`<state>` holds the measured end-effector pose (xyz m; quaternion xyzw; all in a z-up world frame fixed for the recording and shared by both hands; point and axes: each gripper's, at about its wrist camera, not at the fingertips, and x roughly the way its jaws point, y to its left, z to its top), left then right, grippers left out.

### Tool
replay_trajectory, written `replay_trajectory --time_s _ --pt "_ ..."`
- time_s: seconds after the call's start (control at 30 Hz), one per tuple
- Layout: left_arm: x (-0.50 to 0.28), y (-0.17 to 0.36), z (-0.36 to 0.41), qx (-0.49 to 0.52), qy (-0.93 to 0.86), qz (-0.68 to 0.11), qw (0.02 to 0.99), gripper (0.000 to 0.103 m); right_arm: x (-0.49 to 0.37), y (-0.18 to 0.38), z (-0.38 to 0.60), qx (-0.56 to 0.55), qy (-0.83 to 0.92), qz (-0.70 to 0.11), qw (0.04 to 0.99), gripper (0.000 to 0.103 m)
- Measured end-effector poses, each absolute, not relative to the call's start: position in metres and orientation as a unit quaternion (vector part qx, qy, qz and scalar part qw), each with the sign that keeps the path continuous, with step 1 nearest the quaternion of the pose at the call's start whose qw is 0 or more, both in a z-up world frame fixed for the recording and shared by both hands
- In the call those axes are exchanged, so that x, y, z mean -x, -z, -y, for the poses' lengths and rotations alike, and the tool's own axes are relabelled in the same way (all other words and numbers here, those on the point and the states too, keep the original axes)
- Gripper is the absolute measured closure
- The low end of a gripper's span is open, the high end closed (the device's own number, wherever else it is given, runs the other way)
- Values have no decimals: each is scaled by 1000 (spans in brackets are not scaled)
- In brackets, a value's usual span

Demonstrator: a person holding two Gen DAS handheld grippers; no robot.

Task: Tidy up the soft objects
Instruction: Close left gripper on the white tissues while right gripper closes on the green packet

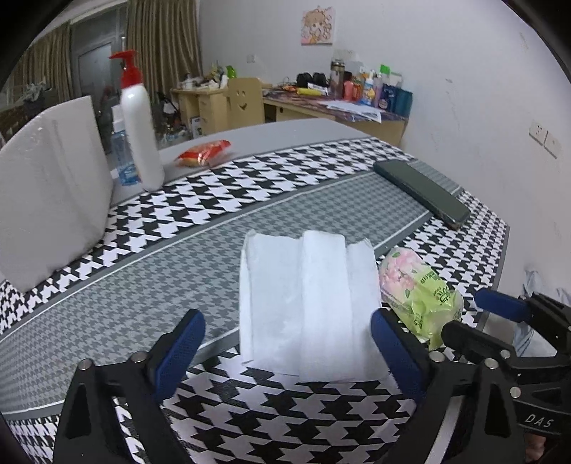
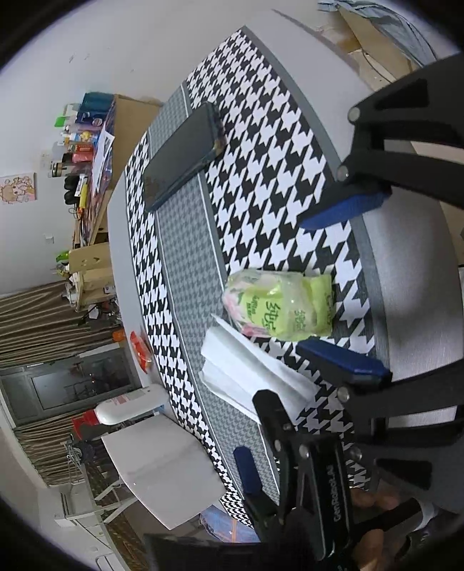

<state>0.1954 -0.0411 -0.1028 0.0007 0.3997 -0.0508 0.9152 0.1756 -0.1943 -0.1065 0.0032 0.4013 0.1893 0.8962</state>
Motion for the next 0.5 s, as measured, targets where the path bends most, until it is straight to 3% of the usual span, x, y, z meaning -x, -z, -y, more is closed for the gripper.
replay_trajectory --time_s 0.43,0.5 --pt "-208 116 50 -14 58 -431 901 37 -180 107 201 -14 -199 -394 897 29" --pt "-208 116 53 -25 55 -430 901 45 -183 107 201 -16 -200 -395 897 29"
